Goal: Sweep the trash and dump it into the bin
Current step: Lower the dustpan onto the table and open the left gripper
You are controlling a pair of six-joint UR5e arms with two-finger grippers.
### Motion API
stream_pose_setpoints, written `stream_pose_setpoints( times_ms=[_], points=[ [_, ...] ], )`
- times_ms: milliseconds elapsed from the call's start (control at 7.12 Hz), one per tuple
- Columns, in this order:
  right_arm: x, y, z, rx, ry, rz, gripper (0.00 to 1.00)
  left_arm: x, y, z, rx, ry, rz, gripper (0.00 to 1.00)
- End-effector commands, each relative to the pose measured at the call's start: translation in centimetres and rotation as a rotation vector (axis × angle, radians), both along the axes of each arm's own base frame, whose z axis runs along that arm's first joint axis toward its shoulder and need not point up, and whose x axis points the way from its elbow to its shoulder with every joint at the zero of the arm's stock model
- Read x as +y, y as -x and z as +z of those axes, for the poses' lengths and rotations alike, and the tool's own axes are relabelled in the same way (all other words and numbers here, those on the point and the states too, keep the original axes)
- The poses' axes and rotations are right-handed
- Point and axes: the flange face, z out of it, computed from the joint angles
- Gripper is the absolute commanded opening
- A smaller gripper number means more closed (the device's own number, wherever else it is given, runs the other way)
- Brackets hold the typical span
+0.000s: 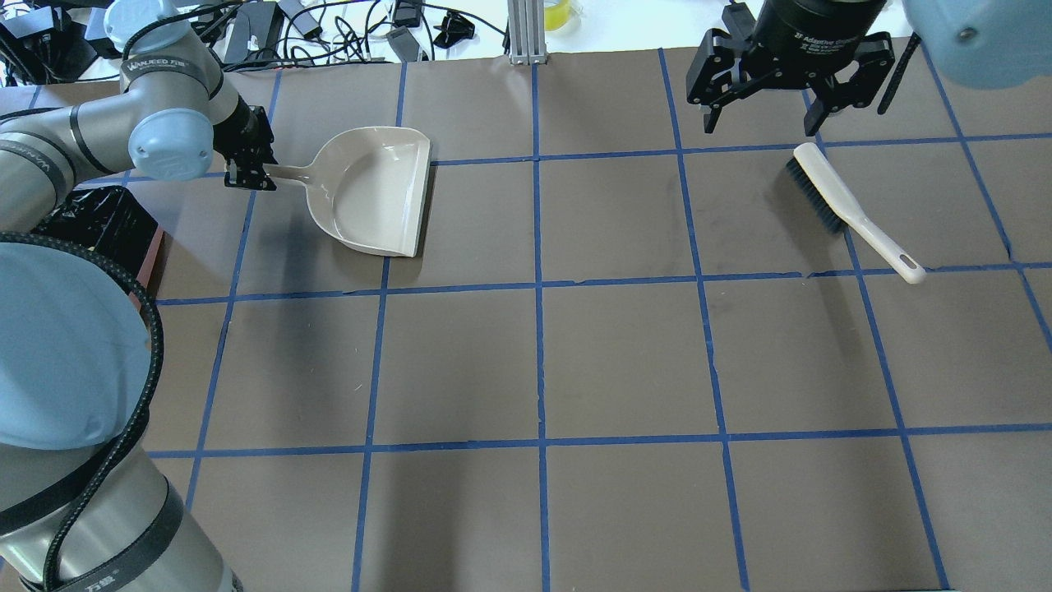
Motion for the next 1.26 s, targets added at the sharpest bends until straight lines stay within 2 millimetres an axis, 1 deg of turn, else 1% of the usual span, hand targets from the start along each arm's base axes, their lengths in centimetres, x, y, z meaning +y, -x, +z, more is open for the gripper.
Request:
stream_pose_setpoints(
  times_ms=[0,141,281,422,562,703,843,984,1124],
  points=[
    [0.0,0.1,0.0,-0.002,-0.001,-0.001,1.00,0.2,0.5,0.3,0.003,-0.005,-0.002,0.33],
    [0.0,0.0,0.0,-0.002,-0.001,-0.001,1.00,0.2,1.8,1.0,-0.001,0.003,-0.013,0.38],
    [0.0,0.0,0.0,-0.002,-0.002,-0.001,1.00,0.3,2.1,1.4,-0.004,0.007,-0.016,0.46],
    [0.0,0.0,0.0,-0.002,-0.001,-0.001,1.00,0.4,2.3,1.9,-0.005,0.015,-0.017,0.57],
    [0.1,0.0,0.1,-0.002,-0.001,-0.001,1.00,0.5,2.3,2.1,-0.006,0.016,-0.019,0.62],
    [0.1,0.0,0.1,-0.002,0.001,-0.001,1.00,0.6,2.6,4.1,-0.012,0.046,-0.026,0.61],
    [0.1,-0.1,0.1,-0.002,0.001,0.000,1.00,1.4,3.3,7.7,-0.024,0.083,-0.064,0.60],
    [0.0,-0.1,0.1,-0.002,-0.001,0.000,1.00,3.2,3.8,12.6,-0.042,0.089,-0.200,0.60],
    [0.1,-0.1,0.1,-0.002,-0.004,0.000,1.00,5.8,4.3,16.8,-0.081,0.054,-0.487,0.63]
  ],
)
